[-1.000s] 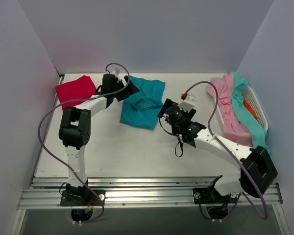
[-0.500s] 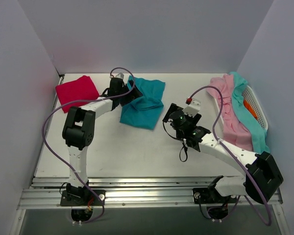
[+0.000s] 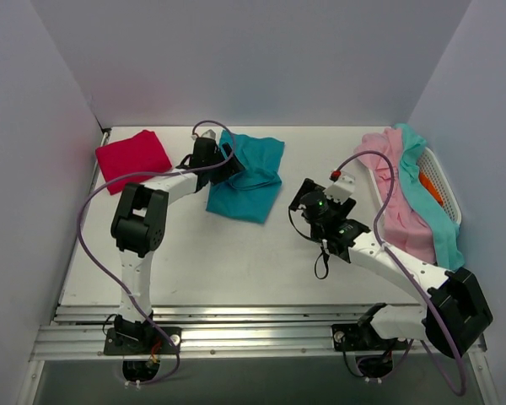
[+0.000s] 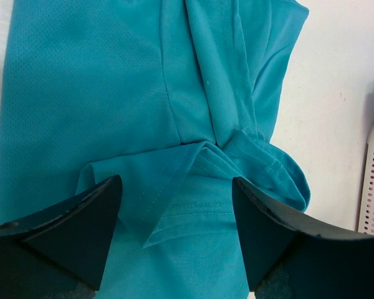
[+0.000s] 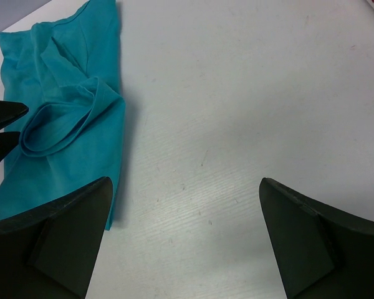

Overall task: Fold and stack the t-shirts
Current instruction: Fold the folded rectangular tshirt in 1/3 of the way

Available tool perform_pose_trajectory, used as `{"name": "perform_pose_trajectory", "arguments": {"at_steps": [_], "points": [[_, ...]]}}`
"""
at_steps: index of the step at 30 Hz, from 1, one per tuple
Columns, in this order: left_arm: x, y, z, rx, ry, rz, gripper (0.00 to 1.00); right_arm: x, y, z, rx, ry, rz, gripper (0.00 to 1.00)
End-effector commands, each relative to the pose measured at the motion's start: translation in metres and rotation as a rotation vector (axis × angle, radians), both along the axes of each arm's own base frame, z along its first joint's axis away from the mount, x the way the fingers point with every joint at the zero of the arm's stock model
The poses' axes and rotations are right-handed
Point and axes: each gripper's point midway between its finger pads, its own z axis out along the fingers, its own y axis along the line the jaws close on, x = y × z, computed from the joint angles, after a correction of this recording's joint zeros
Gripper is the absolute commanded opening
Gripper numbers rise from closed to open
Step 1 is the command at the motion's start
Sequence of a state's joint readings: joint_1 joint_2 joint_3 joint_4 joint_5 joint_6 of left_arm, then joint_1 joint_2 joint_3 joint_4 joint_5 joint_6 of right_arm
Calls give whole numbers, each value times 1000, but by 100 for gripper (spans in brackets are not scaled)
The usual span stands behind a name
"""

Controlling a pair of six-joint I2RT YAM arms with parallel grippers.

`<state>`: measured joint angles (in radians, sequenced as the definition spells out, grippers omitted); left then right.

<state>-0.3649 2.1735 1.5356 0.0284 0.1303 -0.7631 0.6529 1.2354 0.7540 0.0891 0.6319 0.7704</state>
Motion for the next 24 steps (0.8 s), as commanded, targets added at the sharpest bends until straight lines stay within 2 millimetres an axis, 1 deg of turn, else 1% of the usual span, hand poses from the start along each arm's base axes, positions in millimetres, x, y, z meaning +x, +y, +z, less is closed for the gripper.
{"name": "perform_pose_trajectory", "arguments": {"at_steps": [1,3,7,8,9,13,17,20,22,23,24], "points": [[4,0,7,23,-18,9,78,-3,-12,6,3,-22,-38,100],[3,3,6,41,-19,19,73,-2,-15,6,5,-25,-44,100],[1,2,5,68,-30,16,56,-3,-20,3,7,-21,-54,100],[1,3,3,74,-27,18,54,-3,-22,2,7,-20,-56,100],[-6,4,-6,92,6,17,54,-3,-24,3,9,-21,-62,100],[-9,3,-15,110,15,10,52,-4,-30,0,10,-20,-71,100],[-11,1,-18,123,17,3,50,-3,-35,-2,14,-19,-80,100],[-12,3,-18,150,15,8,46,-3,-38,-2,17,-20,-85,100],[-14,3,-17,160,17,-1,40,-4,-39,-3,17,-20,-87,100],[-12,6,-18,181,13,17,36,-4,-40,-2,18,-21,-87,100],[-12,7,-18,188,13,20,30,-4,-41,-2,19,-23,-88,100]]}}
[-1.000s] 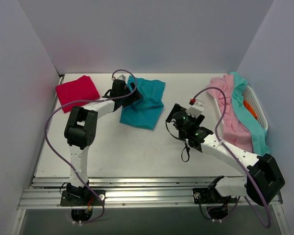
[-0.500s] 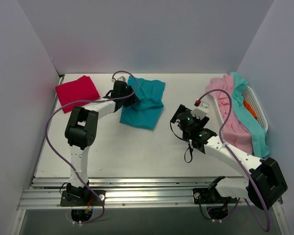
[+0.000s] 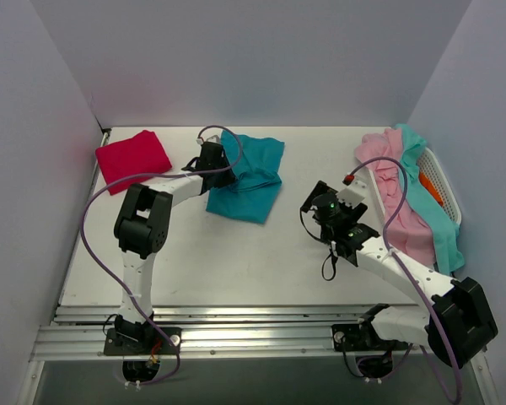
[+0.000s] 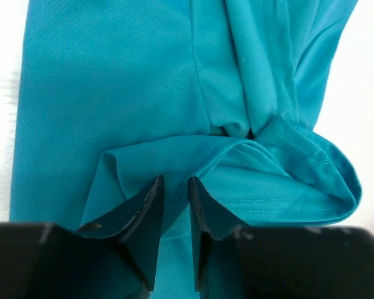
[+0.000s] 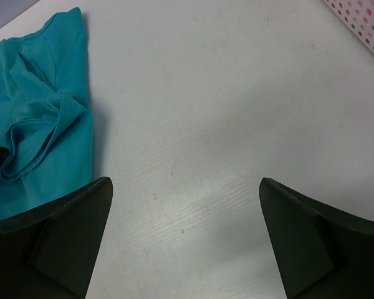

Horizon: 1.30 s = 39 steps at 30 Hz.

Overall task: Fold and stack the t-shirts
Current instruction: Fold the folded rectangular tshirt in 1/3 of the way

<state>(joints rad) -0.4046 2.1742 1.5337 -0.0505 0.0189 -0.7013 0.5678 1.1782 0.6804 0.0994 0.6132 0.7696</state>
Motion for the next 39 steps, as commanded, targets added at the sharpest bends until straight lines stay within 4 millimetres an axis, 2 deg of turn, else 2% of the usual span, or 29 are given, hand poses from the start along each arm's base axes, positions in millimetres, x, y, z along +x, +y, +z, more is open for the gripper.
{"name": "perform_pose_trajectory", "arguments": {"at_steps": [1,3,7,12,15,16,18,19,21,22,24,25,27,28,29,30,31,32,33,34,35,36,37,38,39], "points": [[1,5,1,60,-12,7,28,0,-8,9,14,-34,-21,100],[1,7,1,77,-13,14,22,0,-8,10,18,-37,-22,100],[1,13,-5,117,0,29,3,-1,-11,10,23,-39,-23,100],[3,20,-2,147,-9,53,2,-1,-14,10,29,-42,-26,100],[4,29,12,180,-35,78,2,-1,-15,11,32,-44,-26,100],[6,32,25,180,-57,88,2,-2,-15,11,31,-43,-25,100],[9,39,36,191,-64,100,2,-2,-16,12,35,-49,-26,100],[17,39,51,185,-90,100,2,-2,-16,12,37,-49,-24,100],[24,49,60,197,-82,111,2,-2,-16,13,39,-54,-24,100],[35,48,73,189,-107,113,2,-1,-16,14,39,-54,-23,100],[43,57,80,198,-103,125,2,-1,-16,14,40,-55,-21,100],[54,56,93,189,-128,132,2,-1,-18,14,38,-54,-24,100],[62,63,100,190,-127,141,2,-1,-18,15,38,-57,-22,100],[67,65,96,196,-122,142,2,-2,-19,15,39,-57,-22,100],[78,64,116,181,-161,146,2,-2,-20,16,41,-60,-25,100],[81,70,115,193,-146,154,2,-2,-21,17,42,-62,-23,100],[88,71,100,204,-125,156,2,-2,-20,17,44,-64,-22,100],[100,72,121,190,-170,167,2,-2,-21,18,48,-67,-24,100],[103,74,115,194,-146,162,2,-2,-20,18,53,-68,-16,100],[110,79,92,201,-106,164,2,-1,-20,19,55,-71,-16,100],[112,81,92,198,-93,162,2,-1,-18,18,59,-70,-11,100],[112,81,104,188,-89,163,4,0,-17,18,63,-70,-6,100],[110,81,102,192,-74,161,8,1,-16,17,62,-66,-1,100],[104,80,107,195,-69,161,18,2,-15,13,64,-59,2,100],[93,81,83,222,-32,155,29,2,-13,12,65,-55,8,100]]}}
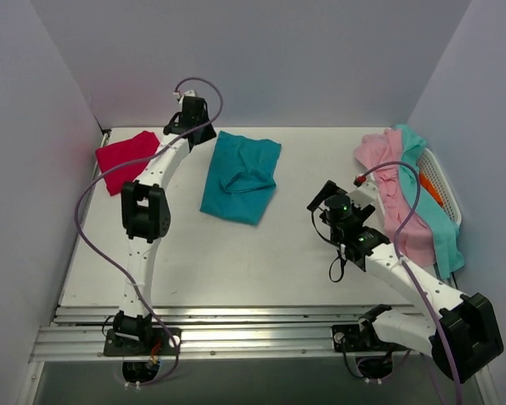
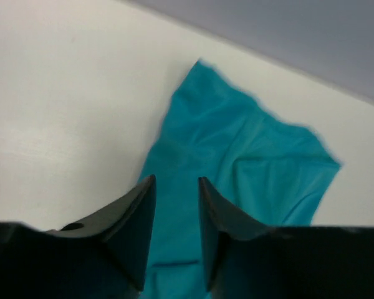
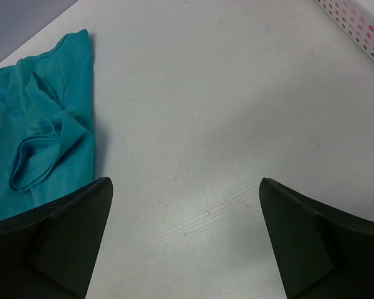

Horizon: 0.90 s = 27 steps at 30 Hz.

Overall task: Fold and stack the t-shirts
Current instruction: Fold the folded rectangular tshirt in 1/3 of the way

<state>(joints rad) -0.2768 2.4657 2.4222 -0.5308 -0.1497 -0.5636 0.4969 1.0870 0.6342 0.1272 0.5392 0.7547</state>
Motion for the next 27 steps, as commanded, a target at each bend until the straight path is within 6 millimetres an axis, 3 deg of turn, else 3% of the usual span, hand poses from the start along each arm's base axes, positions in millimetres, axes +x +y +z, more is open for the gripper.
{"name": "perform_pose_trajectory", "arguments": {"at_steps": [1,2,3,4,5,6,9,10,12,14,16,20,22,27], "points": [[-43,6,6,45,80,-10,45,5,4,2,13,-14,19,100],[-53,4,7,47,65,-16,73,6,7,0,18,-11,26,100],[-54,4,21,27,-2,-13,81,7,11,-2,27,-10,42,100],[-85,14,16,34,23,-9,86,7,20,-3,51,-7,83,100],[-96,19,15,34,22,2,87,10,29,-2,73,-23,116,100],[-120,28,13,36,28,19,88,8,39,-5,83,-19,158,100],[-149,43,12,33,15,57,88,7,69,-8,134,-23,253,100],[-170,50,6,37,28,61,88,3,83,-8,138,-22,288,100],[-186,54,19,10,-13,69,88,3,95,-18,141,4,288,100],[-201,58,3,6,-3,70,88,3,120,-25,148,9,345,100],[-210,58,6,-17,-14,60,88,3,139,-43,161,50,388,99],[-218,53,-6,-29,17,40,86,9,179,-55,192,70,459,97],[-223,48,-14,-42,30,25,86,10,188,-69,185,96,467,96],[-227,42,-36,-59,49,7,86,19,201,-82,175,110,470,95]]}}
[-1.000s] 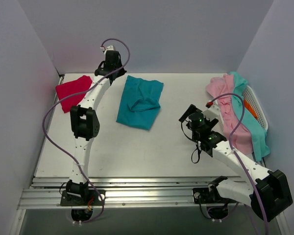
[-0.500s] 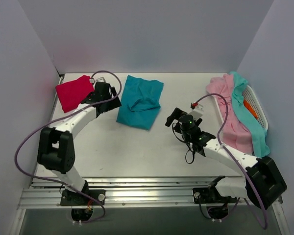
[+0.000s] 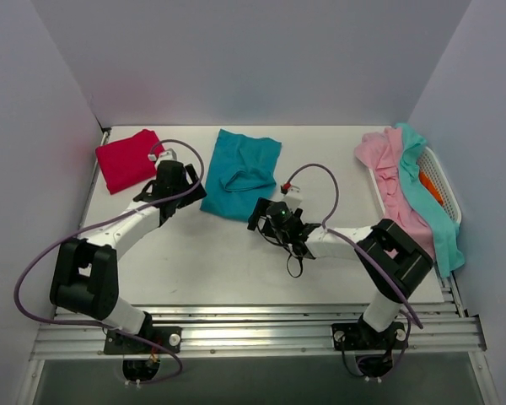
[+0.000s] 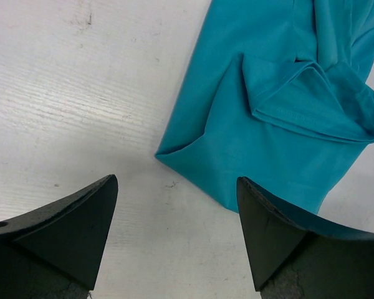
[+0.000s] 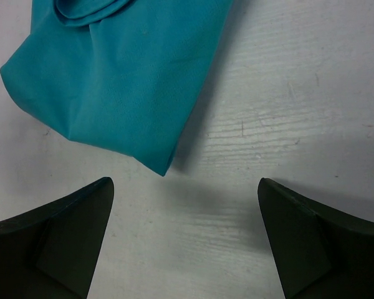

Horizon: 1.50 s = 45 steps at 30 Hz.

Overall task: Fold and stack the t-shirts
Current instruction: Fold the folded rectangular tshirt in 1/3 of the way

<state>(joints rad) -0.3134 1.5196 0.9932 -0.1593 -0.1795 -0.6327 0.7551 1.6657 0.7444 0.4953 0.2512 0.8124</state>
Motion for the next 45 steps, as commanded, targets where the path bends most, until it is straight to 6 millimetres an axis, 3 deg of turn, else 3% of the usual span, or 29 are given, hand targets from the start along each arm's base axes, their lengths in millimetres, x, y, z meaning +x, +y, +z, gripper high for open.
{"name": "perform_pose_trajectory", "arguments": {"at_steps": [1,11,23,32,35,38,39,45], "points": [[11,-16,1,-63,-51,-31,85,17,19,13,54,-47,-5,95],[29,-41,-29,-130,-32,-102,83,29,32,-12,26,-15,7,92],[36,-46,-56,-126,9,-111,80,37,28,-30,11,8,1,91],[53,-47,-58,-107,-1,-103,73,41,19,-43,17,30,-7,89],[57,-47,-59,-104,1,-100,65,43,16,-45,16,31,-10,90],[59,-47,-60,-103,3,-100,48,44,13,-50,14,39,-13,89],[59,-47,-61,-101,7,-99,37,44,14,-50,16,40,-12,89],[58,-44,-62,-98,12,-95,15,44,10,-54,19,46,-12,88]]}}
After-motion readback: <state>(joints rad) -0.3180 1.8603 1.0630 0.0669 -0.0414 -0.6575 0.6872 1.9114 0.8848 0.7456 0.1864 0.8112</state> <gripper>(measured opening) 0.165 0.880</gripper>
